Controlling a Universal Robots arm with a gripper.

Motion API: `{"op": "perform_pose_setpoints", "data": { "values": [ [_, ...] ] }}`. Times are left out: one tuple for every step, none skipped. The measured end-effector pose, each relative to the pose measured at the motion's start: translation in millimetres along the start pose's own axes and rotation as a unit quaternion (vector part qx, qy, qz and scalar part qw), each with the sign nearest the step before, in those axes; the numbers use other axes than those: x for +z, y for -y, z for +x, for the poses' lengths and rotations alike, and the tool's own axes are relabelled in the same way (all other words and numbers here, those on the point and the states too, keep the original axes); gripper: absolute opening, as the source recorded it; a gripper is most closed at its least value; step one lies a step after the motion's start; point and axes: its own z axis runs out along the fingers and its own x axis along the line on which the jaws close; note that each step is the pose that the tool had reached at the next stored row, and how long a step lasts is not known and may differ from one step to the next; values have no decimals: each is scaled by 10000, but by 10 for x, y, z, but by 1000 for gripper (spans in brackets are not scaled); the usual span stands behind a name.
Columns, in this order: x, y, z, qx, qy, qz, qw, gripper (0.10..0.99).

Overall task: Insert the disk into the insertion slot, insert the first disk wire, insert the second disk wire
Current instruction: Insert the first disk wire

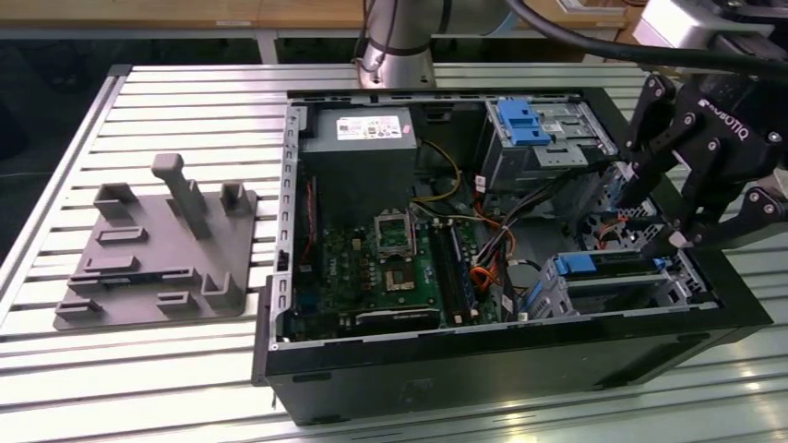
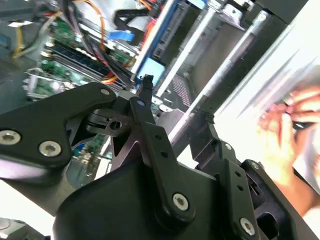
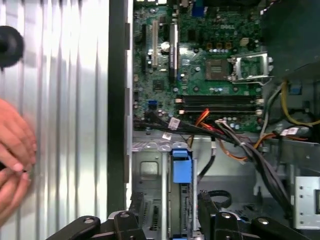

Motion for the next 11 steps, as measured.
{"op": "perform_pose_setpoints", "data": {
  "values": [
    [0,0,-11,4,-89,7,10000,557],
    [1,-1,-24,8,-187,18,9998,557],
    [2,-2,-35,12,-267,35,9996,557],
    [4,-2,-46,16,-317,69,9995,557],
    [5,-3,-51,20,-322,132,9994,557],
    [6,-4,-53,26,-320,205,9993,557],
    [5,-5,-53,34,-313,279,9991,557],
    [10,-5,-53,50,-309,310,9990,557],
    [16,-5,-54,76,-305,311,9990,557],
    [20,-4,-53,108,-296,310,9990,557],
    [23,-2,-54,132,-295,308,9990,557]
  ]
}}
